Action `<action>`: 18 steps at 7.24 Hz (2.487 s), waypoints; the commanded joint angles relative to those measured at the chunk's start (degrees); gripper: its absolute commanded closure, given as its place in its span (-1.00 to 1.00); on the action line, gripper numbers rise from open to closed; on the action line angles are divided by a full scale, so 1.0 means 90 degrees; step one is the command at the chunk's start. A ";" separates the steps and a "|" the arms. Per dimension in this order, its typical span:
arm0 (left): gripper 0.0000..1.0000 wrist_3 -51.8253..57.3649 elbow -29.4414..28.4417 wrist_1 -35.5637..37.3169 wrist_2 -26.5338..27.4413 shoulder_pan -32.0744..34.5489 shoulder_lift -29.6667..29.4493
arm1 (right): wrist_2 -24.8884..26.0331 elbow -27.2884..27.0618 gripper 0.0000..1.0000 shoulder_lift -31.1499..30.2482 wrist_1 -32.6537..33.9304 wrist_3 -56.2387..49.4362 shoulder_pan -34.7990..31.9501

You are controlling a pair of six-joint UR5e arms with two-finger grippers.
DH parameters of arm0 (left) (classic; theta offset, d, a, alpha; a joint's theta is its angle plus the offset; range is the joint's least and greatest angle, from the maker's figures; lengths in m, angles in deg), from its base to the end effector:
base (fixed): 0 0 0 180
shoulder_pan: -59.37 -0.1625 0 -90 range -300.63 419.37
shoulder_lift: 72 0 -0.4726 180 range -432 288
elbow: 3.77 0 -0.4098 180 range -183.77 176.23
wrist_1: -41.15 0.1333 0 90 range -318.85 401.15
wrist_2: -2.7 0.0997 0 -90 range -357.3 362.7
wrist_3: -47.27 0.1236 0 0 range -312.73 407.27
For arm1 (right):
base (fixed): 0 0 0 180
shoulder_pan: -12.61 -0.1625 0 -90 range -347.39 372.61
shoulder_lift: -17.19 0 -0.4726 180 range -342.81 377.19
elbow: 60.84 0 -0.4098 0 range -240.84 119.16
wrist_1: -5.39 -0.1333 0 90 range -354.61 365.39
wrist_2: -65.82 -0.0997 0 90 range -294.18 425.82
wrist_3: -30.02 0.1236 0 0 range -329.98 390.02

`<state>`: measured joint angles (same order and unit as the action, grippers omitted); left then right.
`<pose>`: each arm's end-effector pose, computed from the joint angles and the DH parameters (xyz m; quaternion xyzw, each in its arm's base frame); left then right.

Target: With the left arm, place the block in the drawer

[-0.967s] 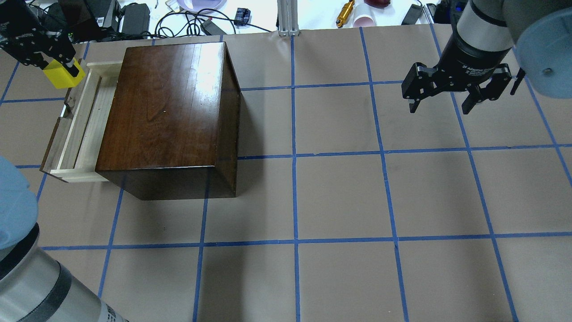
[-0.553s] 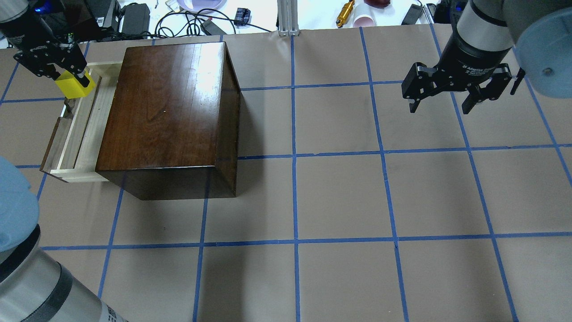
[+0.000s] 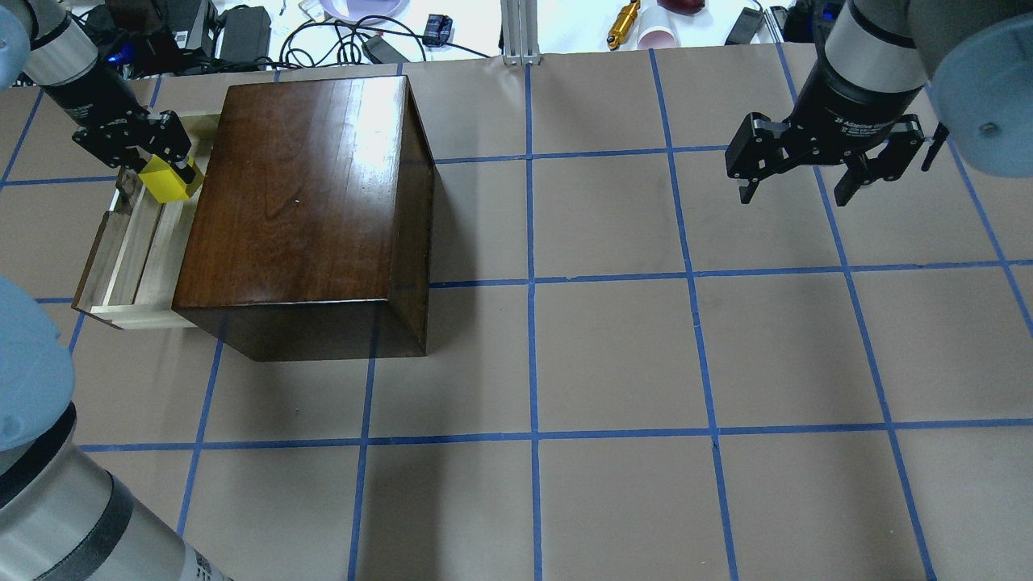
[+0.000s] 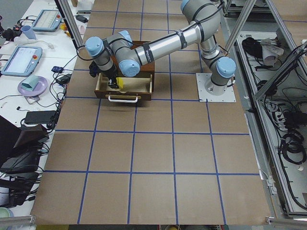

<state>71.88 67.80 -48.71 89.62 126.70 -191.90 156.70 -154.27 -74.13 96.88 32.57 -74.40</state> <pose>0.1448 -0.7097 0.3501 -0.0142 -0.9947 -0.0797 0.0641 0.1053 -0.5032 0.4952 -0.0483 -0.9988 -0.0054 0.0077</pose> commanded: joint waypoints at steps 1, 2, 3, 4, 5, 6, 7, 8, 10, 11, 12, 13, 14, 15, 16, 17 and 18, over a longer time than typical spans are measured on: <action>-0.26 -0.0039 0.0104 0.0024 -0.0214 -0.0001 0.0012 | 0.0000 0.0000 -1.00 0.0000 0.0000 0.0000 0.0000; -0.78 -0.0049 0.0104 0.0014 -0.0224 -0.0001 0.0021 | 0.0000 -0.0010 -1.00 0.0000 0.0000 0.0000 0.0000; -1.00 -0.0049 0.0095 0.0014 -0.0224 -0.0001 0.0060 | 0.0000 0.0000 -1.00 0.0000 0.0000 0.0000 0.0000; -1.00 -0.0049 0.0075 0.0004 -0.0195 -0.0001 0.0119 | 0.0000 0.0000 -1.00 0.0000 0.0000 0.0000 0.0000; -1.00 -0.0059 0.0036 0.0004 -0.0146 0.0048 0.0206 | 0.0000 -0.0010 -1.00 0.0000 0.0000 0.0000 0.0000; -1.00 -0.0049 0.0036 -0.0054 -0.0136 0.0048 0.0294 | 0.0000 0.0000 -1.00 0.0000 0.0000 0.0000 0.0000; -1.00 -0.0059 0.0016 -0.0035 -0.0156 0.0087 0.0459 | 0.0000 0.0000 -1.00 0.0000 0.0000 0.0000 0.0000; -1.00 -0.0117 -0.0061 -0.0344 -0.0117 0.0203 0.0761 | 0.0000 0.0000 -1.00 0.0000 0.0000 0.0000 0.0000; -1.00 -0.0632 -0.0169 -0.0523 0.0367 0.0602 0.1182 | 0.0000 0.0000 -1.00 0.0000 0.0000 0.0000 0.0000; -1.00 -0.0664 -0.0179 -0.0504 0.0981 0.0953 0.1338 | 0.0000 -0.0010 -1.00 0.0000 0.0000 0.0000 0.0000; -1.00 -0.0684 -0.0150 -0.0571 0.1025 0.1227 0.1398 | -0.0010 0.0000 -1.00 0.0000 0.0000 0.0000 0.0000; -1.00 -0.1022 -0.0111 -0.0659 0.0688 0.1491 0.1495 | -0.0010 0.0000 -1.00 0.0000 0.0000 0.0000 0.0009; -1.00 -0.1847 -0.0072 -0.0679 0.0520 0.1851 0.1612 | -0.0010 0.0000 -1.00 0.0000 0.0000 0.0000 0.0000; -1.00 -0.2706 0.0054 -0.0670 0.0470 0.2232 0.1681 | -0.0010 0.0000 -1.00 0.0000 0.0000 0.0000 0.0000; -1.00 -0.3092 0.0287 -0.0583 0.0498 0.2603 0.1701 | -0.0010 0.0000 -1.00 0.0000 0.0000 0.0000 0.0000; -1.00 -0.3135 0.0560 -0.0437 0.0508 0.2810 0.1817 | -0.0010 -0.0010 -1.00 0.0000 0.0000 0.0000 0.0000; -1.00 -0.3116 0.0824 -0.0387 0.0479 0.2841 0.1963 | -0.0010 -0.0010 -1.00 0.0000 0.0000 0.0000 0.0009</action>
<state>44.69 72.30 -53.05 94.12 150.83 -175.65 156.61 -154.32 -74.13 96.88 32.57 -74.39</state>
